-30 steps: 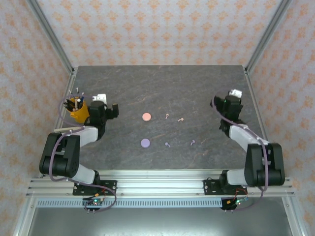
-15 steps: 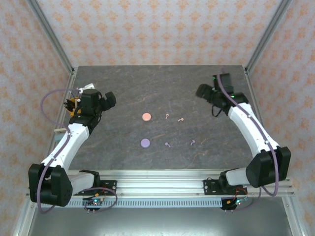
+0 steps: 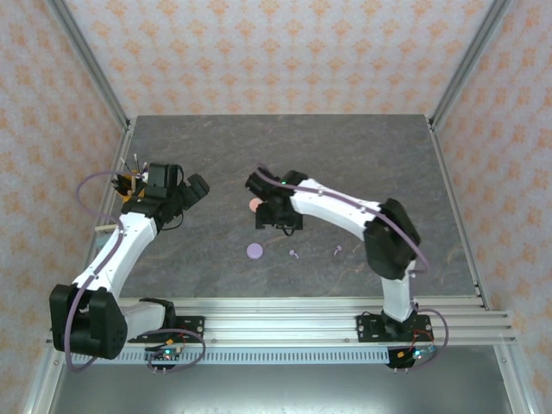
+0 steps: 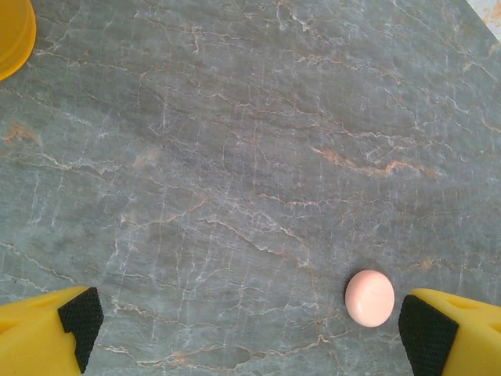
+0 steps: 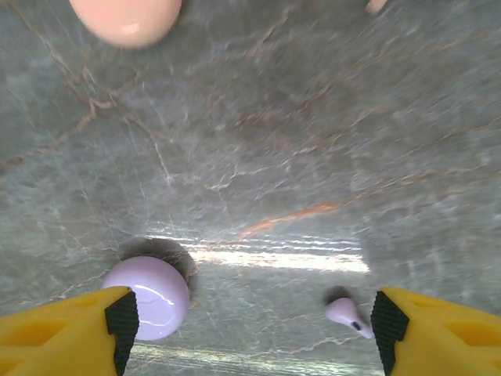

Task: Insert wireless bluetooth earbuds into charging case

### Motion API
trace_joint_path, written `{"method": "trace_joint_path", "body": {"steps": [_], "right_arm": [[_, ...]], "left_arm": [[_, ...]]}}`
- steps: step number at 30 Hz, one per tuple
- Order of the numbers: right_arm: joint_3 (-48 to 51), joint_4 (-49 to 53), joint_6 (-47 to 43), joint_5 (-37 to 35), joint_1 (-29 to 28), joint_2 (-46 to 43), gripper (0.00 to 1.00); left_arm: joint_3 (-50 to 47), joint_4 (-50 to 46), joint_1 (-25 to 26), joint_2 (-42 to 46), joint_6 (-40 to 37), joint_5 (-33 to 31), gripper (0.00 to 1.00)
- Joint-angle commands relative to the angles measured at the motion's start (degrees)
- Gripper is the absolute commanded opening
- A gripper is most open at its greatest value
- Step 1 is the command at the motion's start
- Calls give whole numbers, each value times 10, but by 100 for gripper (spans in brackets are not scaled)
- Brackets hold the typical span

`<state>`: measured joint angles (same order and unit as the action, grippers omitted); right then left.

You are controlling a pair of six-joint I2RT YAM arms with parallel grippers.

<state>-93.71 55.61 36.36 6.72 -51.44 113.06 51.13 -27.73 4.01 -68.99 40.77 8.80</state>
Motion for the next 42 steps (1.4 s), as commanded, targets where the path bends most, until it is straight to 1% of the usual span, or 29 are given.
{"method": "trace_joint_path", "body": {"steps": [1, 7, 12, 25, 42], "right_arm": [[-57, 70, 24, -29, -25, 38, 80], [-100, 74, 37, -13, -56, 89, 80], [-108, 58, 52, 0, -70, 113, 80], [-106, 26, 71, 22, -74, 148, 80], [-104, 20, 115, 14, -88, 164, 78]], "left_arm": [[19, -27, -10, -16, 26, 13, 100], [15, -7, -24, -36, 27, 25, 100], [15, -3, -35, -48, 19, 32, 100], [5, -1, -41, -37, 1, 34, 100], [0, -3, -41, -30, -4, 30, 100]]}}
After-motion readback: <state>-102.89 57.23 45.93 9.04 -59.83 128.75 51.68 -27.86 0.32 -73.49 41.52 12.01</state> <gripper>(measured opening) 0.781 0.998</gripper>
